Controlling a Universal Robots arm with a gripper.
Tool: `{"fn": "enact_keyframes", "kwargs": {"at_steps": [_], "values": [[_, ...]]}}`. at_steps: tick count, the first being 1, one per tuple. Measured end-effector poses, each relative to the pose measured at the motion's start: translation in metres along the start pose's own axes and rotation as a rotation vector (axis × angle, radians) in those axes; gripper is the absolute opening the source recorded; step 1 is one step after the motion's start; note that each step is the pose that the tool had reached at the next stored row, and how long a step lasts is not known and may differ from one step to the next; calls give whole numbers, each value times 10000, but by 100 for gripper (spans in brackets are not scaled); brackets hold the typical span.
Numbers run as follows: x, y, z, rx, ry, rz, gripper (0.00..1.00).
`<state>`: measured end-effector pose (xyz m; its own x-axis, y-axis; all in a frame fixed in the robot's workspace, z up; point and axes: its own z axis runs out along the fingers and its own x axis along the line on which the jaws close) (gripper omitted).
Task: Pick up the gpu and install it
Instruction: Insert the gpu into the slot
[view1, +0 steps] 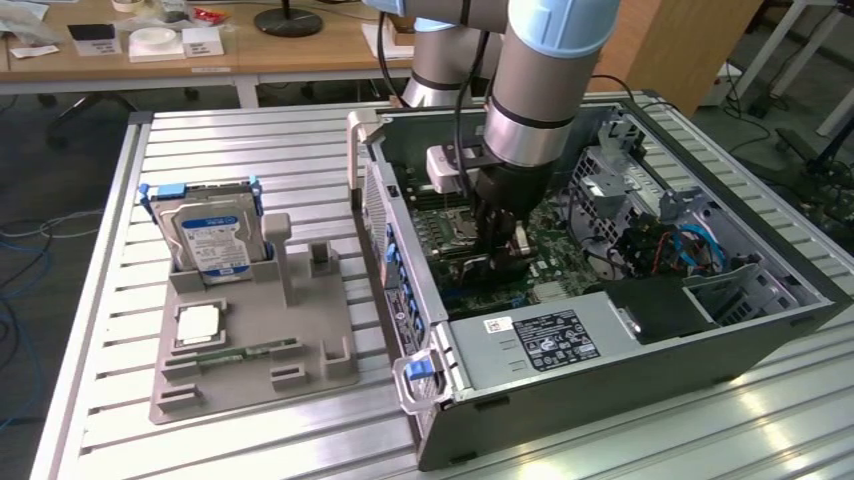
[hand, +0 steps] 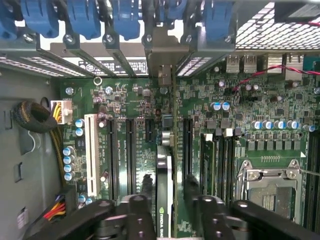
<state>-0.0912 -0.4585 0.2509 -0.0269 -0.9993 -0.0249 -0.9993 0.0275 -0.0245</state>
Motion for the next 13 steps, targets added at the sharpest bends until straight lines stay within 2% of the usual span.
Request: {"fn": "enact_keyframes", "kwargs": {"at_steps": [1, 2, 3, 9, 13], "values": [[1, 0, -1, -1, 2, -1, 39], [1, 0, -1, -1, 2, -1, 39], [1, 0, -1, -1, 2, -1, 45], [1, 0, -7, -3, 5, -2, 45], [-1, -3, -87, -1, 3, -2, 45]]}}
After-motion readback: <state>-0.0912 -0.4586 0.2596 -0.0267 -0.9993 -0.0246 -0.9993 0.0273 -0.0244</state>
